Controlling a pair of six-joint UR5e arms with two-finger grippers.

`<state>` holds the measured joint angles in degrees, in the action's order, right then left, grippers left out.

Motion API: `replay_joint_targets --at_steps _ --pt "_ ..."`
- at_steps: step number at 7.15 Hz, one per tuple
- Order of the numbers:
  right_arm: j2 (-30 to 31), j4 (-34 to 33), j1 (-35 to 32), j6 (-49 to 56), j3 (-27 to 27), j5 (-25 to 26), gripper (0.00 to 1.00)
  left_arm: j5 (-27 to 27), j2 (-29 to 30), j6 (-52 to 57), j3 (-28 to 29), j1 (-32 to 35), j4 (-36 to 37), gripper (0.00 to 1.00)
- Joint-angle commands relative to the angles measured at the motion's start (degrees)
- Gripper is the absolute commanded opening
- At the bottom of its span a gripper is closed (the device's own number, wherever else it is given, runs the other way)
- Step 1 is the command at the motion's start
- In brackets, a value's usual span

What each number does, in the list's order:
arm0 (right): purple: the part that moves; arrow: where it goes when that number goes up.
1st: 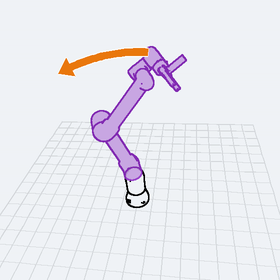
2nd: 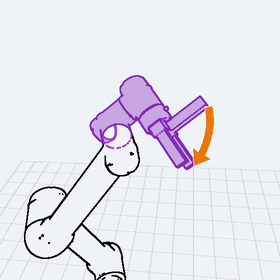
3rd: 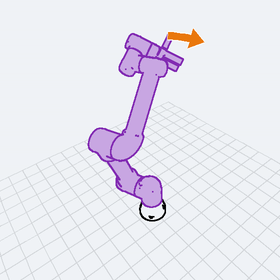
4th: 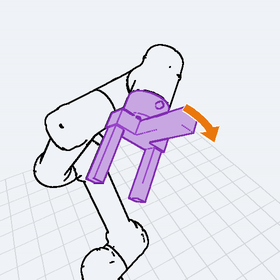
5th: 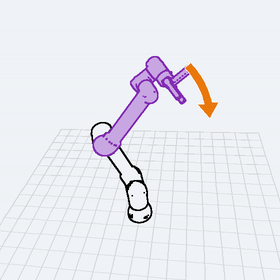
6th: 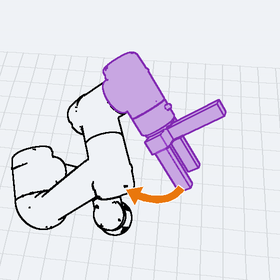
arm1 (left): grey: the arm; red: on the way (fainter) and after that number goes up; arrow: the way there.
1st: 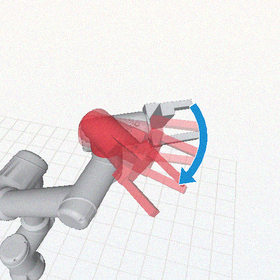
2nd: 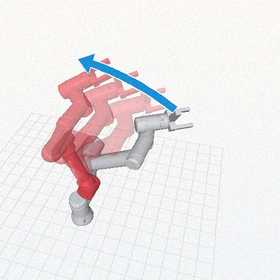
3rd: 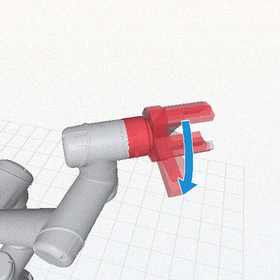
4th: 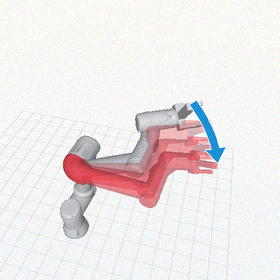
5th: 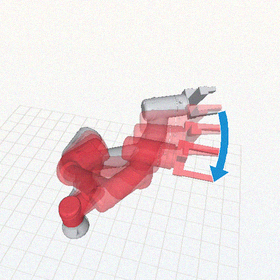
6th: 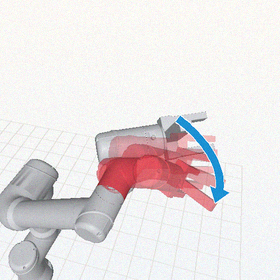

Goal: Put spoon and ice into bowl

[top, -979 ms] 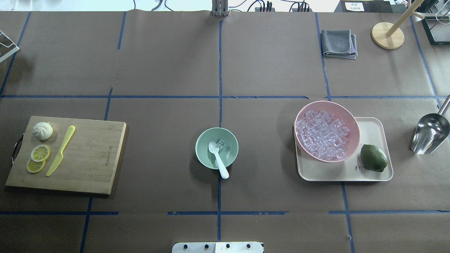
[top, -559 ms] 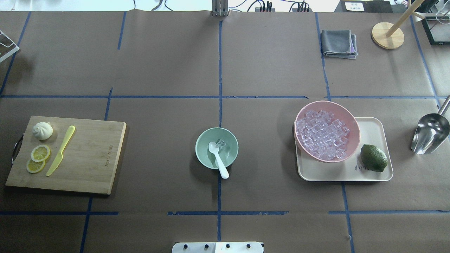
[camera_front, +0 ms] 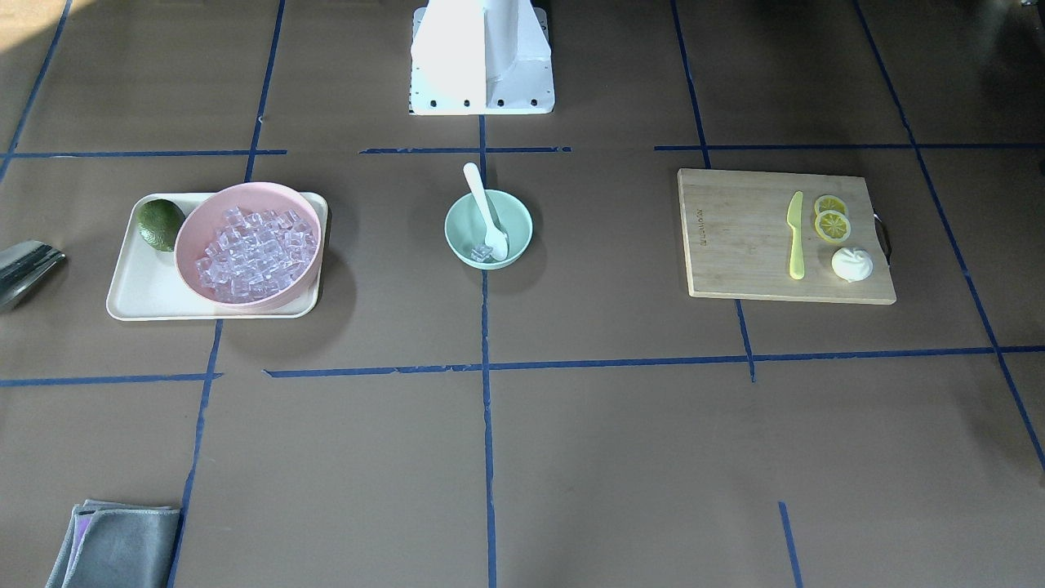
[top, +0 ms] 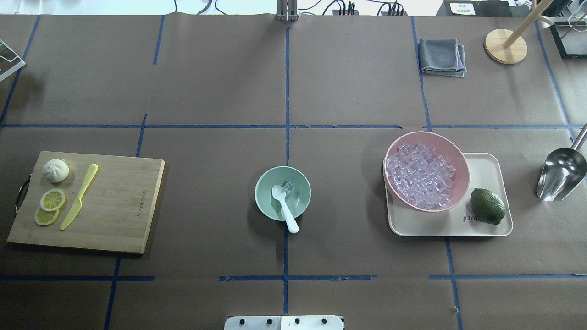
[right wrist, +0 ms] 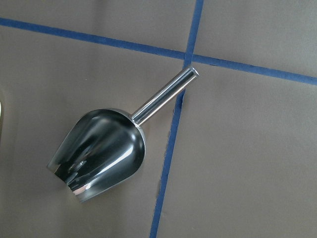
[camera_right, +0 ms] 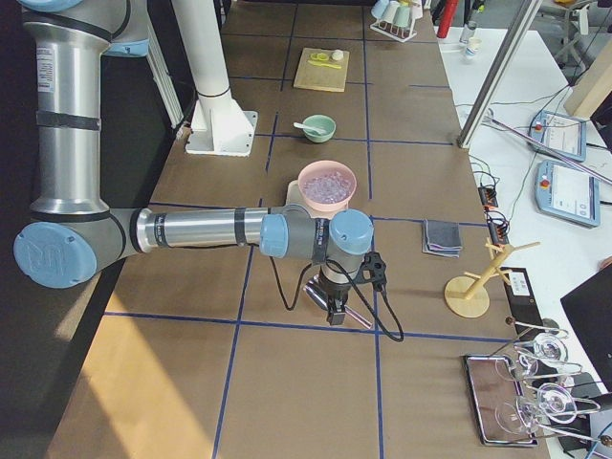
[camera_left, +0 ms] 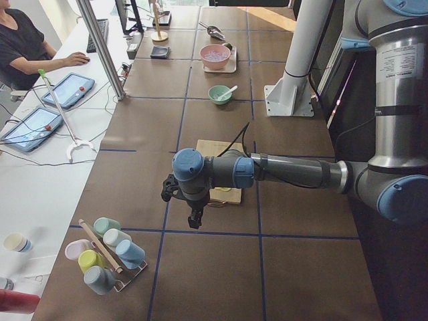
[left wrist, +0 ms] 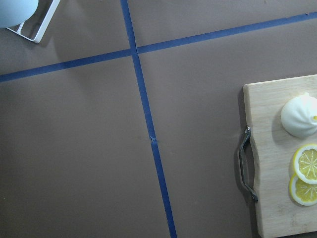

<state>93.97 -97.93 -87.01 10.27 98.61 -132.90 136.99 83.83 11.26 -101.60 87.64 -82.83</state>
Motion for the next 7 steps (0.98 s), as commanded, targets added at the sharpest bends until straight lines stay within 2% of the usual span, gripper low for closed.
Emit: replay_joint_targets --at_steps 1,4,7 --pt "-0.02 0.02 0.0 0.1 -0.08 -0.08 0.99 -2.85 -0.59 0.08 0.78 0.07 1.35 1.0" --pt "0.25 0.02 0.0 -0.07 -0.08 -0.16 0.99 -3.75 -1.29 -0.18 -0.61 0.51 1.44 1.0" --pt "0.25 0.02 0.0 -0.25 -0.08 -0.08 0.99 -4.0 -3.14 -6.33 -1.05 0.78 1.18 1.0"
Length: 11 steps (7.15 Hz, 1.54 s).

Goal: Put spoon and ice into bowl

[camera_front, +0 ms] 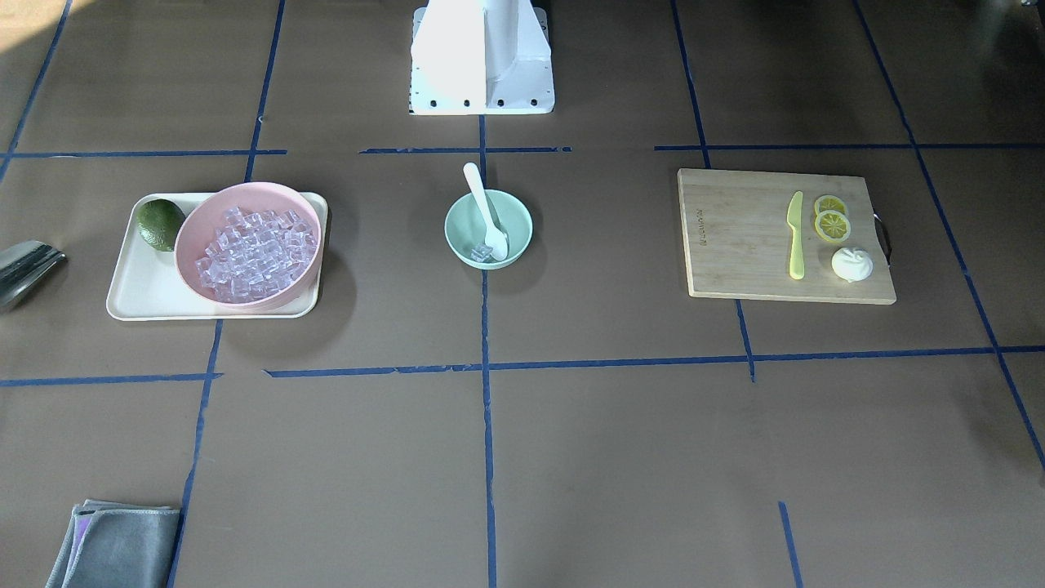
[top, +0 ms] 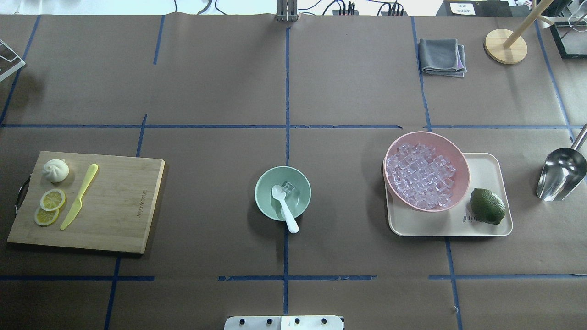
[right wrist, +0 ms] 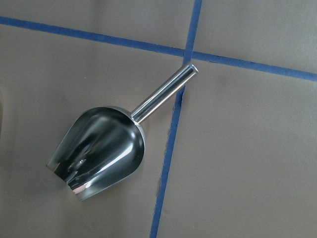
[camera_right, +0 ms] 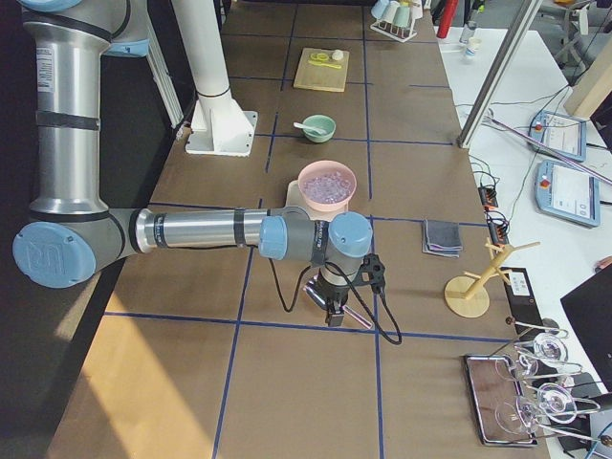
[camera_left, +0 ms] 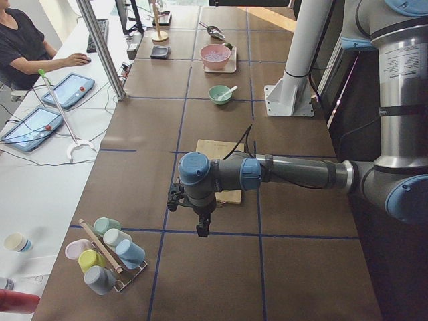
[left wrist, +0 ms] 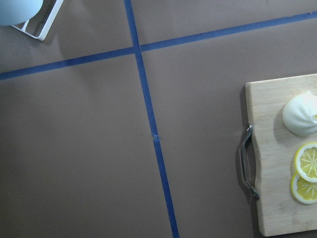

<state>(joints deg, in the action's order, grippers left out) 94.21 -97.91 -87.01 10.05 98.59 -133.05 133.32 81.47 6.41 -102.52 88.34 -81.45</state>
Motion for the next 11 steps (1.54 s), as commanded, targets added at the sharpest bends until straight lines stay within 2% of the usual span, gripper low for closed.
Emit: replay_joint_targets --at_steps 1,11 --pt "0.0 0.0 0.0 -0.03 0.03 0.07 0.99 -0.08 -0.79 -1.4 -0.57 0.07 -0.2 1.0" --pt "-0.43 -0.44 0.0 0.23 1.0 -0.46 0.99 0.01 -0.01 -1.14 -0.57 -0.01 -0.11 1.0"
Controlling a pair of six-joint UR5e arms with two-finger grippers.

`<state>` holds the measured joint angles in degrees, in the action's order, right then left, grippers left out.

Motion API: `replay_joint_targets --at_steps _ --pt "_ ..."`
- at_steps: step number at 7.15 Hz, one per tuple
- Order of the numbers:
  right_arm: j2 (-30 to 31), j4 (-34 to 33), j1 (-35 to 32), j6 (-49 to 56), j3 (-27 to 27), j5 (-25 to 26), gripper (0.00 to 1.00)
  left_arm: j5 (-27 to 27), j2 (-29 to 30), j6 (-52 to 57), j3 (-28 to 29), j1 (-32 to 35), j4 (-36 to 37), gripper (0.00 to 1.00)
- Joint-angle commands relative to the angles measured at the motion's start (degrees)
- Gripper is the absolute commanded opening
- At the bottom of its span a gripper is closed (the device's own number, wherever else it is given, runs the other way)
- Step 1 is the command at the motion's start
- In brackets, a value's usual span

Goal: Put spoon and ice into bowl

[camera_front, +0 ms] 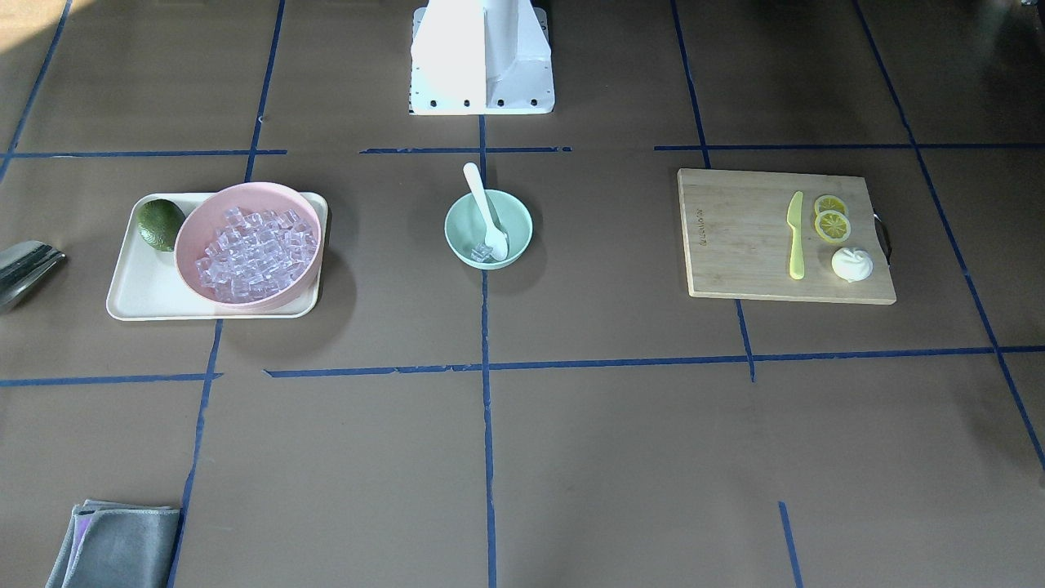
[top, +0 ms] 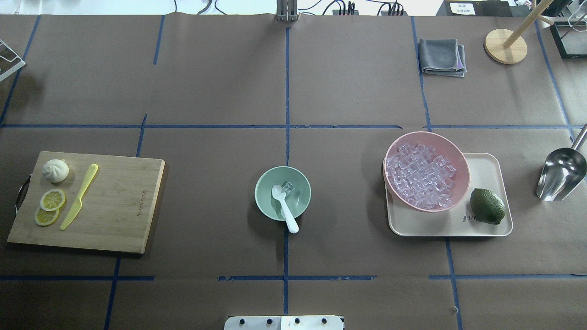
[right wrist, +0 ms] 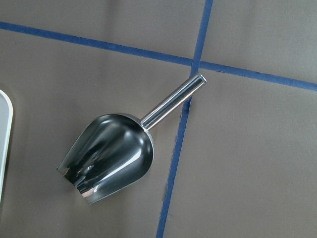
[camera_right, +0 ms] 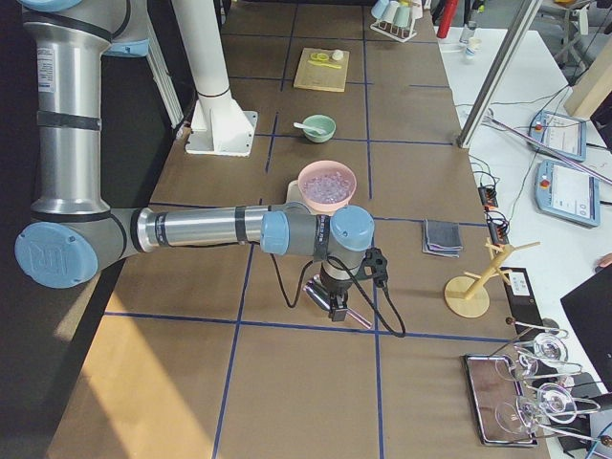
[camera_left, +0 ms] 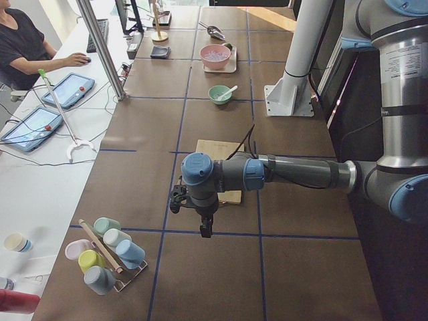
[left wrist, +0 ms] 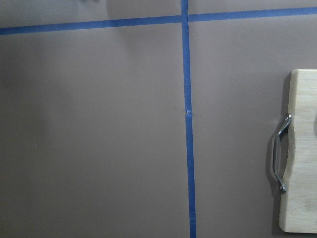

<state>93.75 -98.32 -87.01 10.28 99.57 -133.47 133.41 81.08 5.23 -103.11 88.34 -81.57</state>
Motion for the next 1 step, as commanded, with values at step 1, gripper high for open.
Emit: replay_joint_targets --at_steps 1 --pt "0.11 0.14 0.0 0.0 -0.17 -0.03 0.99 -0.08 0.57 0.04 -0.42 0.07 0.01 1.0"
